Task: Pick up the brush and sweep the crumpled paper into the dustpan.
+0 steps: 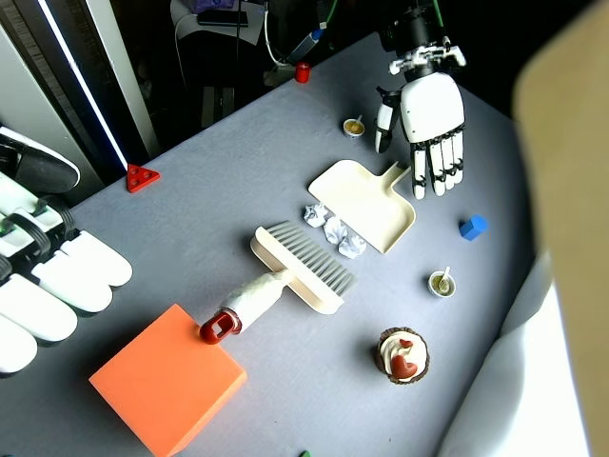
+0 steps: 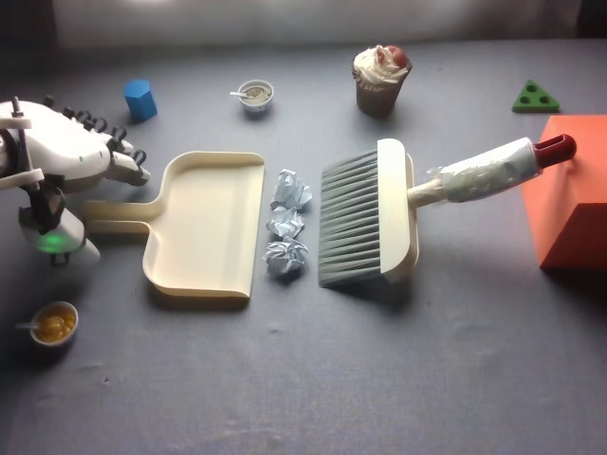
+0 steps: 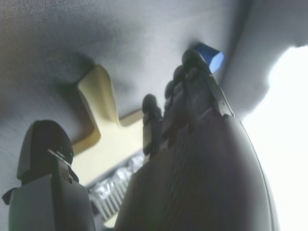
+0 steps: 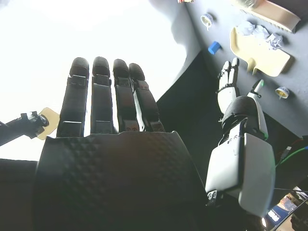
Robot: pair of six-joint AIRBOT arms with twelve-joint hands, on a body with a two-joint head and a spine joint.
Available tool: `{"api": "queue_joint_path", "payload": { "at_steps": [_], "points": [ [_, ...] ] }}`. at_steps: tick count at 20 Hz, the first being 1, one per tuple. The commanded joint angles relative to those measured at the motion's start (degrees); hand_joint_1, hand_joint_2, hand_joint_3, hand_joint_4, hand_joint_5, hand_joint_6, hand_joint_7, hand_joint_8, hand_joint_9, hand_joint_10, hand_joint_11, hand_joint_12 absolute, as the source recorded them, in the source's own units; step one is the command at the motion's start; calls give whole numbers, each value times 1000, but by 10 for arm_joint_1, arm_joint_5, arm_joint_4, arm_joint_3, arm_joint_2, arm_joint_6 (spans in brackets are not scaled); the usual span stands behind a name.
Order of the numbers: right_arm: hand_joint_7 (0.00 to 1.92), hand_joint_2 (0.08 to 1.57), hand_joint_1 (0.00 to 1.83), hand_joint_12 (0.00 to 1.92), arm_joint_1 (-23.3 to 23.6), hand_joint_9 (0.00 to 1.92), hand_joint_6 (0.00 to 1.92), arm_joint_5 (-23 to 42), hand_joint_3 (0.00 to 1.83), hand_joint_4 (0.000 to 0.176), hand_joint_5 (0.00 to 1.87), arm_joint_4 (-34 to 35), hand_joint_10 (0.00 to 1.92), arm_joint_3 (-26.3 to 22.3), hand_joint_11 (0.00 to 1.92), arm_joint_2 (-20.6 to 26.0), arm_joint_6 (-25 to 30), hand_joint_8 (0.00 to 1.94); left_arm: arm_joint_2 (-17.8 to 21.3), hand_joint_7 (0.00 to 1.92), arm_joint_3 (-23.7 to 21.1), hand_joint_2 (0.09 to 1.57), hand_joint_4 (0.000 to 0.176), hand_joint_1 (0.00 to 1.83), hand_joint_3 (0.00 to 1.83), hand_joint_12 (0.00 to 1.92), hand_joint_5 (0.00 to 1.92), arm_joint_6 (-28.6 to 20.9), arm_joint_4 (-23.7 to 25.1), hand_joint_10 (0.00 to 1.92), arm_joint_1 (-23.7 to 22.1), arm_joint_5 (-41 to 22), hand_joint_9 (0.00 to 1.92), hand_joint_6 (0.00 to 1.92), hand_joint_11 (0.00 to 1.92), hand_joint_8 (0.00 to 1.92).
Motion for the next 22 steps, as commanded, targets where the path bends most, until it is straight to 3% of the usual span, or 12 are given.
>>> {"api": "queue_joint_path", "payload": {
  "at_steps": [1, 3, 5, 8, 12, 14, 15, 18, 19, 20, 21, 22],
  "points": [
    [127, 974, 0, 11, 5, 131, 4, -60, 0, 0, 116, -15, 2, 1, 94, 3, 0, 1, 1, 87, 4, 1058, 85, 789, 1, 17, 237, 0, 8, 6, -1, 4, 129, 17, 164, 8],
    [143, 977, 0, 17, 5, 141, 8, -59, 0, 0, 127, -15, 5, 1, 111, 3, 0, 7, -6, 92, 4, 1058, 79, 802, 0, 17, 244, 1, 8, 3, -1, 7, 124, 16, 164, 8],
    [142, 976, 0, 21, 5, 146, 5, -58, 0, 0, 129, -15, 5, 1, 127, 3, 0, 3, -12, 144, 5, 1056, 85, 808, 0, 30, 322, -1, 8, 5, -1, 10, 173, 10, 205, 5],
    [159, 967, 0, 17, 5, 150, 8, -58, 0, 0, 143, -15, 5, 1, 121, 2, 0, 8, -20, 166, 8, 1052, 74, 843, 0, 42, 357, -2, 9, 10, -1, 13, 203, 13, 237, 6],
    [149, 972, 0, 10, 5, 141, 0, -58, 0, 0, 131, -17, 0, 1, 112, 2, 0, 1, -24, 154, 8, 1073, 91, 788, 7, 27, 335, -5, 11, 0, 4, 15, 174, 2, 207, 0],
    [158, 967, 0, 8, 5, 144, 2, -58, 0, 0, 135, -17, 2, 1, 109, 2, 0, 4, -25, 169, 8, 1073, 87, 794, 5, 27, 350, -8, 12, 5, 6, 15, 184, 8, 209, 6],
    [140, 979, 0, 7, 5, 129, 4, -58, 2, 0, 113, -17, 3, 1, 100, 2, 0, 3, -27, 222, 8, 1076, 77, 815, 3, 36, 401, -13, 17, 6, 6, 16, 223, 9, 231, 6],
    [151, 988, 0, 20, 5, 147, 12, -57, 5, 0, 138, -17, 9, 0, 133, 2, 0, 7, -31, 252, 8, 1071, 72, 861, 0, 44, 481, -41, 42, 5, 7, 17, 253, 12, 257, 4],
    [176, 989, 0, 26, 5, 166, 16, -57, 5, 0, 162, -17, 13, 0, 154, 2, 0, 13, -32, 316, 8, 1080, 44, 959, 2, 58, 656, -47, 46, 5, 8, 17, 291, 22, 294, 6],
    [158, 991, 0, 11, 5, 143, 8, -56, 5, 0, 146, -19, 2, 0, 121, 2, 0, 4, -34, 355, 7, 1104, 36, 959, 3, 57, 728, -56, 55, 4, 10, 17, 314, 14, 299, 5],
    [169, 986, 0, 14, 5, 154, 8, -55, 2, 0, 150, -21, 6, 0, 131, 2, 0, 8, -35, 401, 7, 1146, 121, 986, 2, 65, 855, -65, 62, 5, 11, 17, 358, 890, 331, 7],
    [176, 985, 0, 19, 5, 162, 7, -55, 1, 0, 151, -22, 9, -1, 143, 2, 0, 9, -36, 418, 6, 1163, 83, 1010, 4, 66, 869, -82, 75, 6, 13, 17, 375, 1094, 338, 6]
  ]
}}
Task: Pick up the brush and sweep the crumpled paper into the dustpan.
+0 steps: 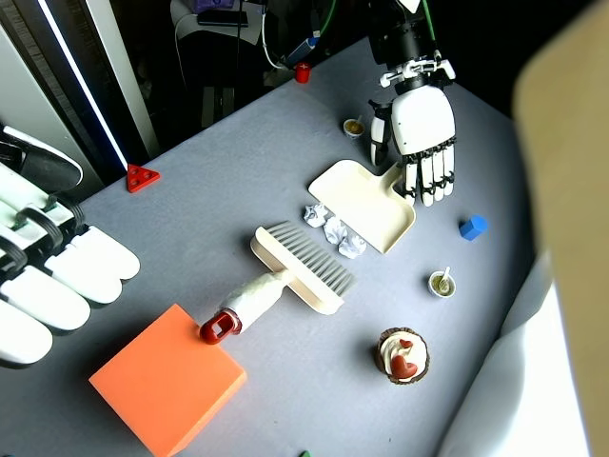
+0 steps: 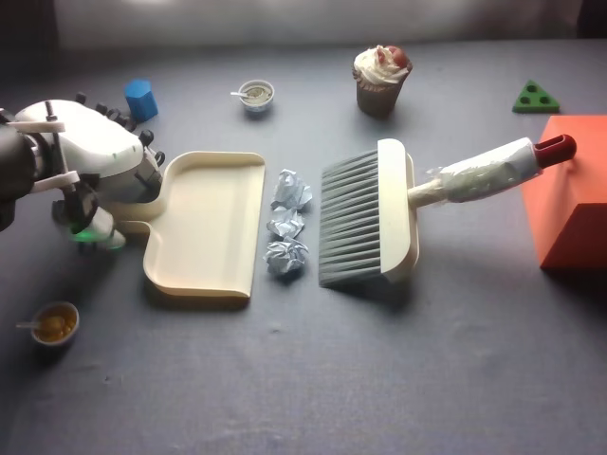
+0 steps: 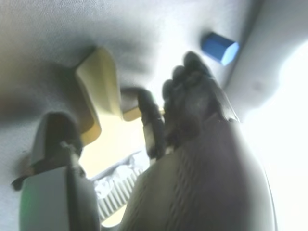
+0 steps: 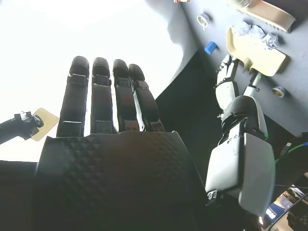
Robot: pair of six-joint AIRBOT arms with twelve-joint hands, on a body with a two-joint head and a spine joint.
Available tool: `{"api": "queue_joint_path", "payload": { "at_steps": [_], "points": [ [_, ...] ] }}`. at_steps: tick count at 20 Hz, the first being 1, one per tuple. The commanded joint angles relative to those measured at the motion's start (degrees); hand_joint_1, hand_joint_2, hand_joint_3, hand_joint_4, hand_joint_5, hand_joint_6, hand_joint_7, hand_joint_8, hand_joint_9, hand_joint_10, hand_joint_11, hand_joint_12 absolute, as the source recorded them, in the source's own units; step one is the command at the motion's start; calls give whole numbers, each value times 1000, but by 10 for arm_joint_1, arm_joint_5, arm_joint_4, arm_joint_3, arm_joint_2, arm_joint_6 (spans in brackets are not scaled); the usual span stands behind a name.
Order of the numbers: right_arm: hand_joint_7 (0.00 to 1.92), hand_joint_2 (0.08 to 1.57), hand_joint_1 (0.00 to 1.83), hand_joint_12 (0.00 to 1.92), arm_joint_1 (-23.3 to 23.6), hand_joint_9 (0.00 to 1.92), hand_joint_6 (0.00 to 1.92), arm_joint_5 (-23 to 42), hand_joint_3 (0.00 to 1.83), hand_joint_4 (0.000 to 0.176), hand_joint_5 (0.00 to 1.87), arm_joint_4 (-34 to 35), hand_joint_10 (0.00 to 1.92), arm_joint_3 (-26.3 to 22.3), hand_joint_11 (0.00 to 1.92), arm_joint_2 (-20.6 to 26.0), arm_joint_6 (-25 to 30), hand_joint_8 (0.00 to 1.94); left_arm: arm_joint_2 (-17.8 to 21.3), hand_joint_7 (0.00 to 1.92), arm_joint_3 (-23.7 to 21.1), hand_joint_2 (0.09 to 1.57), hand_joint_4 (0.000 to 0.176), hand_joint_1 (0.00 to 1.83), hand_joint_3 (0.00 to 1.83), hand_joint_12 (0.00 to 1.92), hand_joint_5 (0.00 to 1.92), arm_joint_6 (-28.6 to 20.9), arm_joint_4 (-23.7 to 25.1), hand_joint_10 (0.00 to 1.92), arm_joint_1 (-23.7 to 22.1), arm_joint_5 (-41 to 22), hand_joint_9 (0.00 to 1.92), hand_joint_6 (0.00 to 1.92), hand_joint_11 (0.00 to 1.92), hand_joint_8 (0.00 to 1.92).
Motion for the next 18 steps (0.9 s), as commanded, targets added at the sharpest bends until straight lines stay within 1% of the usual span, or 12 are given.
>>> {"api": "queue_joint_path", "payload": {
  "at_steps": [1, 2, 5, 6, 7, 8, 11, 13, 15, 16, 17, 18],
  "points": [
    [176, 985, 0, 19, 5, 162, 7, -61, 1, 0, 151, -17, 9, 0, 143, 3, 0, 9, -2, 418, -1, 1163, 83, 1010, 4, 66, 869, -11, 20, 6, 8, 6, 375, 1094, 338, 6],
    [192, 986, 0, 17, 5, 172, 10, -61, 1, 0, 161, -17, 11, 0, 141, 3, 0, 14, -3, 404, -2, 1148, 0, 1084, 0, 71, 925, -33, 40, 3, 9, 6, 366, 1062, 356, 2],
    [170, 982, 0, 3, 5, 152, 0, -61, 0, 0, 139, -19, 1, 0, 112, 3, 0, 1, -3, 426, -3, 1126, 0, 1120, 0, 80, 972, -46, 51, 7, 9, 9, 390, 989, 376, 7],
    [138, 984, 0, 0, 5, 124, 0, -61, 1, 0, 115, -19, 0, 0, 96, 3, 0, 0, -3, 427, -3, 1132, 0, 1125, 1, 87, 956, -48, 53, 5, 9, 10, 392, 1014, 390, 4],
    [171, 979, 0, 20, 5, 157, 15, -61, 0, 0, 150, -19, 15, 0, 140, 3, 0, 15, -3, 438, -4, 1129, 0, 1118, 0, 105, 964, -49, 53, 7, 9, 10, 409, 1004, 435, 5],
    [171, 984, 0, 18, 5, 159, 12, -61, 0, 0, 149, -20, 13, 0, 139, 3, 0, 12, -3, 441, -4, 1128, 0, 1117, 0, 111, 966, -49, 54, 9, 9, 10, 417, 1001, 448, 5],
    [206, 989, 0, 22, 3, 195, 8, -61, 0, 0, 183, -24, 8, -2, 169, 3, -5, 7, -5, 462, -4, 1139, 0, 1105, 2, 113, 939, -47, 54, 5, 8, 11, 434, 1042, 440, 5],
    [201, 971, 0, 18, 2, 197, 1, -61, 0, 0, 167, -24, 7, -7, 166, -3, -46, 3, -9, 492, -2, 1124, 0, 1107, 0, 105, 973, -48, 55, 2, 6, 11, 440, 990, 417, 5],
    [186, 954, 0, 17, -1, 186, 0, -61, 0, 0, 147, -18, 2, -13, 169, -9, -79, 1, -12, 469, 0, 1118, 0, 1127, 0, 52, 983, -46, 55, 1, 0, 11, 389, 972, 304, 2],
    [203, 957, 0, 22, -2, 202, 8, -62, 0, 0, 165, -8, 8, -16, 185, -15, -99, 8, -13, 450, 1, 1116, 0, 1125, 0, 39, 987, -44, 55, 1, -5, 15, 368, 966, 280, 1],
    [221, 961, 0, 21, -3, 216, 11, -65, 0, 0, 176, -3, 11, -19, 188, -20, -116, 13, -14, 439, 3, 1123, 0, 1099, 2, 60, 971, -44, 57, 3, -9, 16, 377, 993, 335, 0],
    [248, 955, 0, 18, -5, 241, 6, -76, 0, 0, 205, 5, 7, -22, 205, -26, -130, 6, -15, 420, 7, 1134, 0, 1090, 3, 52, 947, -44, 58, 2, -14, 16, 378, 1032, 326, 2]
  ]
}}
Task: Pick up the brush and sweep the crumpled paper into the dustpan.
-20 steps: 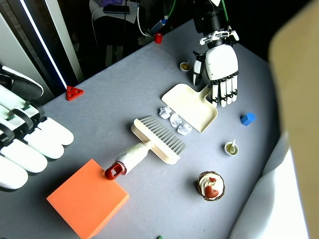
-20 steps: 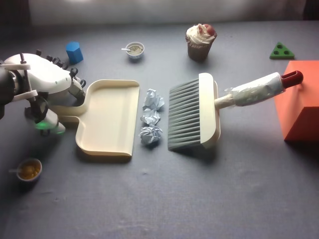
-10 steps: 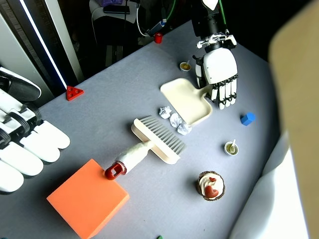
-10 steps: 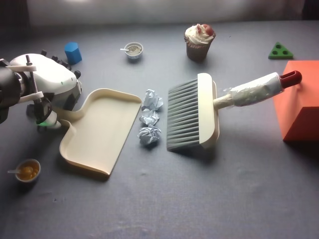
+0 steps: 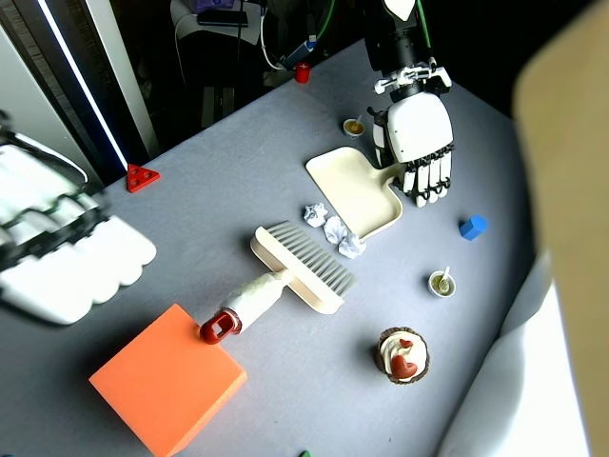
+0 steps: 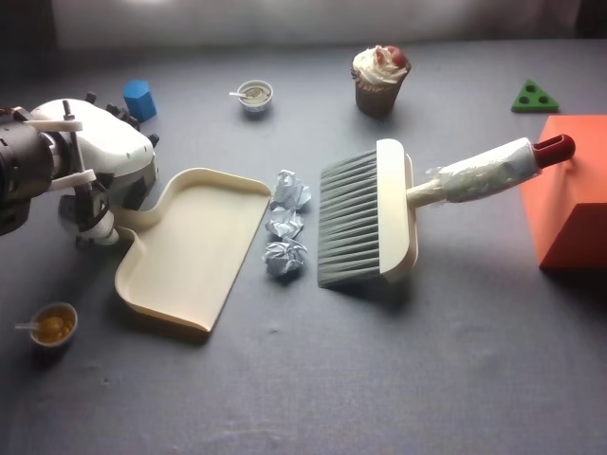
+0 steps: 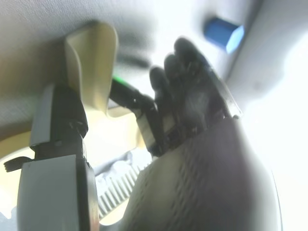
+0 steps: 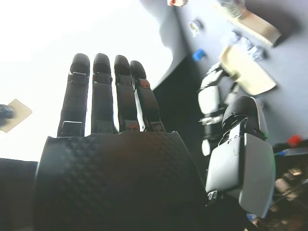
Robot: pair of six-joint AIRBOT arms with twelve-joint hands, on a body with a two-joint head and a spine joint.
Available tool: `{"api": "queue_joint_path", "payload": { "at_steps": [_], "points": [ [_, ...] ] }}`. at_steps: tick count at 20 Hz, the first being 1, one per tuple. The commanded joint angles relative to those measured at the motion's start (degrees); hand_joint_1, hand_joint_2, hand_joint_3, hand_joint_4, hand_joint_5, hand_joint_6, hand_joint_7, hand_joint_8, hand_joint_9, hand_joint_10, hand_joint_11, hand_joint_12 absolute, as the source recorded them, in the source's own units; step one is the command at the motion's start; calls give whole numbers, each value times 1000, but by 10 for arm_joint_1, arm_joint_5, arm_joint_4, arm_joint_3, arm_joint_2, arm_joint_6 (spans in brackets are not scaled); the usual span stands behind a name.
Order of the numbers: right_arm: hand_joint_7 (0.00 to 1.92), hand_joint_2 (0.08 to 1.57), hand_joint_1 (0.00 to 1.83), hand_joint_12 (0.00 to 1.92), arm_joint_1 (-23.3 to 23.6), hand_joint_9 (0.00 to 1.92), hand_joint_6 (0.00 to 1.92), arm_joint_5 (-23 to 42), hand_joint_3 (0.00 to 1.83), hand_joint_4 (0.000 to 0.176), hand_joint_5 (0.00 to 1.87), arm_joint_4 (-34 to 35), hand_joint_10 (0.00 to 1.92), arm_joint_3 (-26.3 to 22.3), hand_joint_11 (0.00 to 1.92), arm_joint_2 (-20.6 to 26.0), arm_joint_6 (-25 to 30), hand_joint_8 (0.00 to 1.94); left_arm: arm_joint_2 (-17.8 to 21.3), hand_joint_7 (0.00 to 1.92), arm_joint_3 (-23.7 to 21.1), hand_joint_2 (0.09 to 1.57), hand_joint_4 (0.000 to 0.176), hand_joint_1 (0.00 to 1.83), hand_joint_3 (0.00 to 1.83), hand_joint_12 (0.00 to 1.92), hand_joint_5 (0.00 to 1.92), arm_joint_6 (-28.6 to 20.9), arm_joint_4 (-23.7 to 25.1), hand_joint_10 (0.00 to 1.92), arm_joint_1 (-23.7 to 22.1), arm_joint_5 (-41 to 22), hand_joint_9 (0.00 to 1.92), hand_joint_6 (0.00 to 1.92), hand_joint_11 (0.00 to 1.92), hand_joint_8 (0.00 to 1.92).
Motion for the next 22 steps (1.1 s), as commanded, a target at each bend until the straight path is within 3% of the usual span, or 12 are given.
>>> {"api": "queue_joint_path", "payload": {
  "at_steps": [1, 4, 5, 6, 8, 15, 22],
  "points": [
    [248, 955, 0, 18, 2, 241, 6, -91, 0, 0, 205, 5, 7, -2, 205, -3, -32, 6, 0, 420, 5, 1134, 0, 1090, 3, 52, 947, 2, 7, 2, -3, 4, 378, 1032, 326, 2],
    [235, 956, 0, 9, -22, 230, 0, -209, 0, 0, 175, 96, 0, -7, 193, -58, -172, 0, -1, 427, 19, 1137, 0, 1101, 1, 53, 942, 2, 21, 6, -23, 4, 399, 1039, 338, 4],
    [193, 975, 0, 0, -30, 190, 0, -233, 7, 0, 137, 107, 0, -7, 164, -72, -194, 0, -3, 404, 23, 1142, 13, 1060, 2, 15, 930, 2, 26, 0, -30, 4, 331, 1059, 245, 2],
    [192, 977, 0, 3, -35, 191, 0, -245, 7, 0, 134, 112, 1, -6, 170, -82, -203, 0, -4, 402, 25, 1132, 0, 1092, 0, 15, 954, 2, 27, 0, -34, 3, 324, 1021, 246, 1],
    [160, 973, 4, 14, -42, 170, 3, -259, 2, 0, 98, 116, 7, -4, 172, -98, -204, 4, -5, 410, 26, 1118, 0, 1124, 0, 36, 982, -1, 26, 6, -38, 3, 331, 973, 295, 3],
    [100, 982, 70, 2, -68, 110, 0, -318, 8, 0, 47, 116, 0, 25, 139, -178, -206, 0, -35, 411, 51, 1152, 0, 1078, 3, 33, 911, -14, 21, 7, -45, 4, 351, 1088, 290, 2],
    [72, 994, 395, 0, -73, 69, 0, -334, 0, 0, 17, 125, 0, 55, 96, -241, -228, 0, -67, 402, 101, 1136, 0, 1094, 0, 30, 947, -13, 27, 3, -58, -18, 349, 1032, 288, 3]
  ]
}}
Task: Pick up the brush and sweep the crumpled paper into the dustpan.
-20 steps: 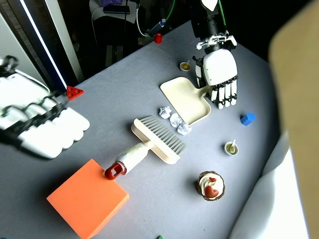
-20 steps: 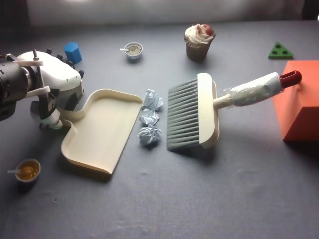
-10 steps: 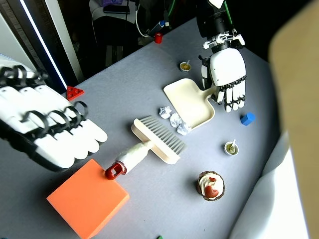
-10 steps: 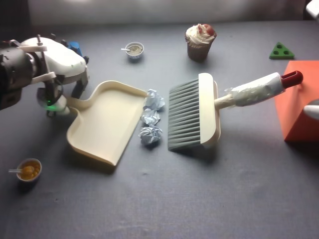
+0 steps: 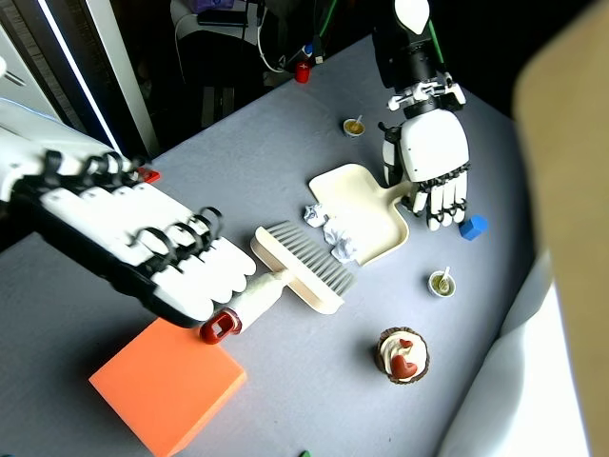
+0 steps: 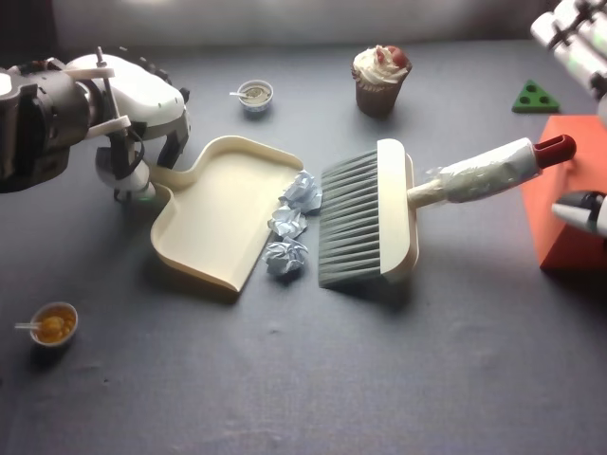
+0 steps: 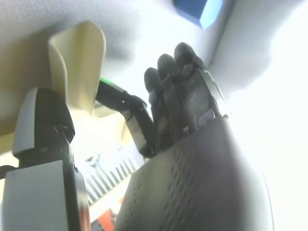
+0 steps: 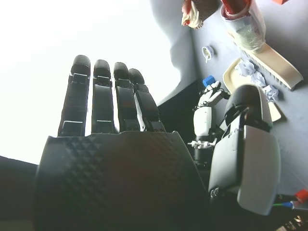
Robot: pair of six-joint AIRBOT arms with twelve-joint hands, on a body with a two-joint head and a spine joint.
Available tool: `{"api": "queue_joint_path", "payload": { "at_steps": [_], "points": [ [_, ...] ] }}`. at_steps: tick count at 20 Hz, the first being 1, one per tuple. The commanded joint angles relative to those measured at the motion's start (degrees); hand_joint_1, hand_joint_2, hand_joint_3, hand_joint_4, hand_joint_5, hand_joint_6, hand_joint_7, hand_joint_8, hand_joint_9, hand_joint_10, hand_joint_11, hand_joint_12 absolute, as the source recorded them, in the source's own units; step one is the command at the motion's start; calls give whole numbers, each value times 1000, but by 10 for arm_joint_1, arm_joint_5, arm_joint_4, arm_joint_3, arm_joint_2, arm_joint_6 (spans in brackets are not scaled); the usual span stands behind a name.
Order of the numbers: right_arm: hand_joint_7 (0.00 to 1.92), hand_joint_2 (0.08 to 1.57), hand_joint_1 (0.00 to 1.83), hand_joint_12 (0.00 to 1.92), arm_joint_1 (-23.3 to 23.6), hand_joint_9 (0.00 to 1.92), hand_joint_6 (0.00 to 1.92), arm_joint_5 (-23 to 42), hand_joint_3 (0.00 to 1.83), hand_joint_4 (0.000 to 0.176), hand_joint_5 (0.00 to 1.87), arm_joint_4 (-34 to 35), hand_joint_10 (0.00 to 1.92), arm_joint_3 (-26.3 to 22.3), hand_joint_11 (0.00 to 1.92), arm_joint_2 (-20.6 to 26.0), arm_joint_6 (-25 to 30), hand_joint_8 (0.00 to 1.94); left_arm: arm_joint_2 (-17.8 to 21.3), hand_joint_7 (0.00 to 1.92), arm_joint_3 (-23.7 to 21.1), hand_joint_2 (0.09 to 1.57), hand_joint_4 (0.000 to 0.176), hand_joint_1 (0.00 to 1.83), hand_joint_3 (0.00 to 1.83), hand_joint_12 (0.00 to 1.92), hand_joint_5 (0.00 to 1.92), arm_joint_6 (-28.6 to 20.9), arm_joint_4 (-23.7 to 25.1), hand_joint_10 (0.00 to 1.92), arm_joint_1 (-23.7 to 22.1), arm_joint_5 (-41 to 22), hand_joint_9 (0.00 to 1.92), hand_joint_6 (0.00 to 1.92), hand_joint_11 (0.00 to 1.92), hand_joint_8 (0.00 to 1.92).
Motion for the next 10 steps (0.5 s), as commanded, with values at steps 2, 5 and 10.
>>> {"api": "queue_joint_path", "payload": {
  "at_steps": [2, 5, 10],
  "points": [
    [61, 988, 521, 6, 5, 65, 3, -55, 0, 0, 8, -43, 4, 11, 101, -14, -5, 2, 3, 423, 9, 1125, 0, 1100, 0, 49, 968, 4, 11, 3, -7, 2, 363, 997, 330, 4],
    [38, 944, 766, 1, -22, 49, 0, -90, 0, 0, 0, -65, 5, 26, 82, -37, 1, 6, 1, 417, 17, 1145, 0, 1082, 2, 41, 925, 5, 15, 0, -11, -2, 346, 1065, 308, 4],
    [53, 967, 896, 0, -66, 53, 0, -146, 0, 0, 0, -96, 3, 33, 74, -63, 32, 8, -2, 383, 21, 1140, 0, 1090, 0, 40, 938, 7, 21, 0, -15, -2, 340, 1046, 296, 0]
  ]
}}
